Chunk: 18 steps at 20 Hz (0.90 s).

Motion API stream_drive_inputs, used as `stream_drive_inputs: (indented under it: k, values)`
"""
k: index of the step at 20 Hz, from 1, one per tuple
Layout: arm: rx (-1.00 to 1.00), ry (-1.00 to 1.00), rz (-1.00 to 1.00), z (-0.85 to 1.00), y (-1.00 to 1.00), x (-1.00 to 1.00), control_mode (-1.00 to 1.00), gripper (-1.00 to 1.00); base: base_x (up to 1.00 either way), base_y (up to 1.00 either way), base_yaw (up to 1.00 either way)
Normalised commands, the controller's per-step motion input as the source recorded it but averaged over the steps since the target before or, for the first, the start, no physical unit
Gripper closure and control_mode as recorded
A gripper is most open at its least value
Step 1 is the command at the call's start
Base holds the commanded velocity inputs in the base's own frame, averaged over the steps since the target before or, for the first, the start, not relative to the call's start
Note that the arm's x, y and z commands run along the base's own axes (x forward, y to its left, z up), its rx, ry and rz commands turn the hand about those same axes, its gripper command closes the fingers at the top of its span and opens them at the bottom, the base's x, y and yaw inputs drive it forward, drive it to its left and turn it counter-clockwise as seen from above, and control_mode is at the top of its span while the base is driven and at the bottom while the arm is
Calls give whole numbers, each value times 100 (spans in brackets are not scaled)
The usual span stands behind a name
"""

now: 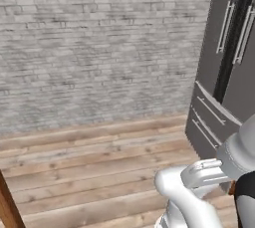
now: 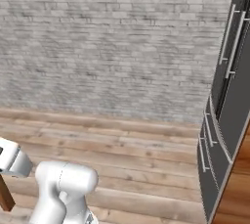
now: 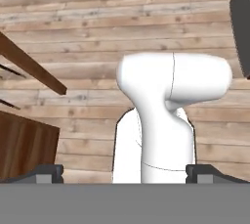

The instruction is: Four empty soda cans are scattered around the kitchen. Gather all the cans and cluster them next to the stove for recycling.

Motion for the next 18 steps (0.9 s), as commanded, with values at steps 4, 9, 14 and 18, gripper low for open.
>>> stream_drive_inputs:
  k: [4, 9, 14, 18]
  values:
    - [0, 0, 0, 0, 0, 0, 100, -100, 100, -24, 4]
    - [0, 0, 0, 0, 0, 0, 100, -100, 100, -10, 8]
    - [0, 0, 0, 0, 0, 0, 100, -100, 100, 0, 19]
    - [0, 0, 0, 0, 0, 0, 100, -100, 98, 0, 25]
